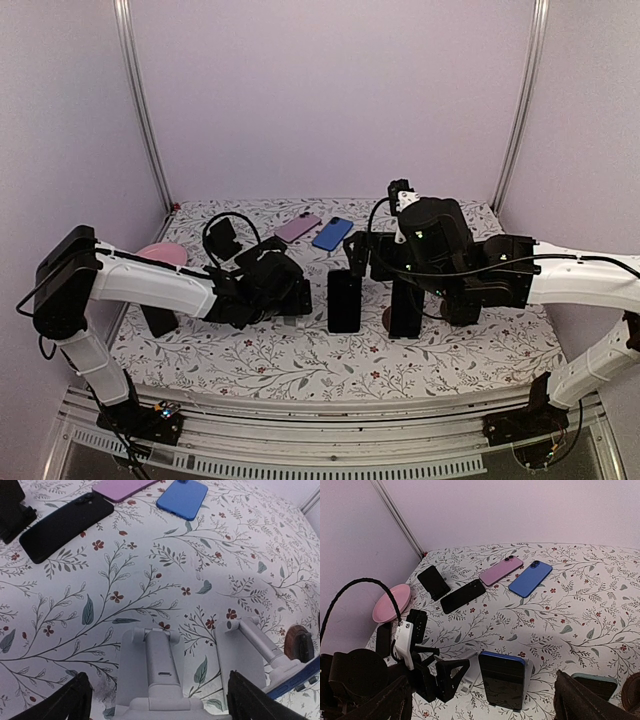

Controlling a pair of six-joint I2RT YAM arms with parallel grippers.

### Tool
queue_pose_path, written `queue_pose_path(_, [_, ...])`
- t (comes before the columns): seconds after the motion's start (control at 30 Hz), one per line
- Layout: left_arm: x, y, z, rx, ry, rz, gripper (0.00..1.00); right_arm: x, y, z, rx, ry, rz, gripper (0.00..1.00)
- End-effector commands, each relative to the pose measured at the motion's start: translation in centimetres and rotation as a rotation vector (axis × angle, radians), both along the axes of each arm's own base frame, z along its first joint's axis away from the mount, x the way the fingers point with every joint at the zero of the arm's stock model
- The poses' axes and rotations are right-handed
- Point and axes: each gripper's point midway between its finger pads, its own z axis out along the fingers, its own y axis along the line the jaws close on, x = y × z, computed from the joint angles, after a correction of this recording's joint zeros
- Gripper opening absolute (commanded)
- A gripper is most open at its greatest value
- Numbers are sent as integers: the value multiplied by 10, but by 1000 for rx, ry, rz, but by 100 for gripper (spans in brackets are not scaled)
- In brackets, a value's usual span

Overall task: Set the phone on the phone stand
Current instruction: Move the phone stand to the center of the board, then move the phone to the center of the board.

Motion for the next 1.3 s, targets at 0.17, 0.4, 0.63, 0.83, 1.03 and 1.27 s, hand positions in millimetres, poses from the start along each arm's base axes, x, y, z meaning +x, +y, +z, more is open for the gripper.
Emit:
queue_pose_path(0.17, [-3, -4, 41, -46, -66, -26, 97, -2, -8, 5, -1, -15, -14, 99])
queue_pose_path(0.4, [-3, 8, 84, -68, -121, -59, 97, -1, -9, 6, 0, -18, -17, 99])
queue_pose_path(0.63, [35, 19, 117, -73, -159, -139, 96, -1, -11, 6, -3, -23, -24, 99])
queue_pose_path(0.83, [87, 17, 117, -27, -155, -243, 91, 1, -13, 13, 2, -35, -27, 99])
queue_pose_path(1.03, [148, 4, 84, 36, -140, -339, 91, 4, -21, 21, 4, -51, -35, 99])
queue_pose_path(1.27, [197, -20, 38, 71, -129, -450, 93, 5, -27, 30, 10, -65, -36, 99])
